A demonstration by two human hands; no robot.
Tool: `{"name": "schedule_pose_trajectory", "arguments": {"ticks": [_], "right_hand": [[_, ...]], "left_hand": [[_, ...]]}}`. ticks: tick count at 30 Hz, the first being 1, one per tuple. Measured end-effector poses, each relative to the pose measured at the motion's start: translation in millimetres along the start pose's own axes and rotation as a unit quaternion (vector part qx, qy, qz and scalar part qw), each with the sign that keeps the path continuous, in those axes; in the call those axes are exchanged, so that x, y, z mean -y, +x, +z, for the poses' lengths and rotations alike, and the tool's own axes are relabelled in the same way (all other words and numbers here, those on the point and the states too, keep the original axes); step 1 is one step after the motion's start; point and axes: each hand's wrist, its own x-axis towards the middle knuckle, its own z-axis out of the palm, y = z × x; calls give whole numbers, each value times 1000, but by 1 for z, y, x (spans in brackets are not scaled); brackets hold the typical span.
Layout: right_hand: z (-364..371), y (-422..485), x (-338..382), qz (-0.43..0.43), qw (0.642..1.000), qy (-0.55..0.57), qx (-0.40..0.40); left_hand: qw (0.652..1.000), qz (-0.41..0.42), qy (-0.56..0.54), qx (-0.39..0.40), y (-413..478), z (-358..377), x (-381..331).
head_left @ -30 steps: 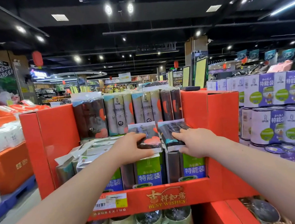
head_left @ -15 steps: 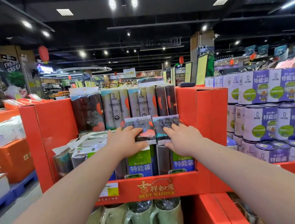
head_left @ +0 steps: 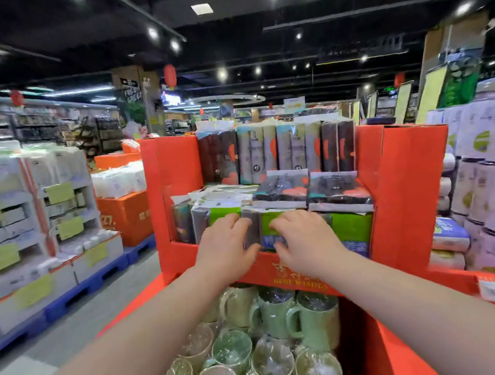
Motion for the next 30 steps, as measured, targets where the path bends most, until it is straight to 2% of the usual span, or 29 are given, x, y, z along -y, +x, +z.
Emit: {"name": "schedule_pose_trajectory", "arguments": {"ticks": [2, 7, 10, 17, 23, 30], "right_hand": [[13, -6, 23, -28, 999, 18, 33], [45, -28, 78, -79, 990, 52, 109], [63, -48, 113, -109, 981, 66, 147], [101, -102, 200, -157, 959, 104, 214], [117, -163, 285, -179, 932, 133, 284], [119, -227, 383, -214, 901, 123, 356]], "left_hand": [[1000, -20, 2, 0, -31, 3, 12], [994, -74, 55, 67, -114, 5, 40], [977, -133, 93, 136, -161, 0, 52], [944, -223, 100, 222, -277, -20, 75], [919, -302, 101, 232, -377, -68, 96], [908, -357, 118, 185, -464, -141, 125]]}}
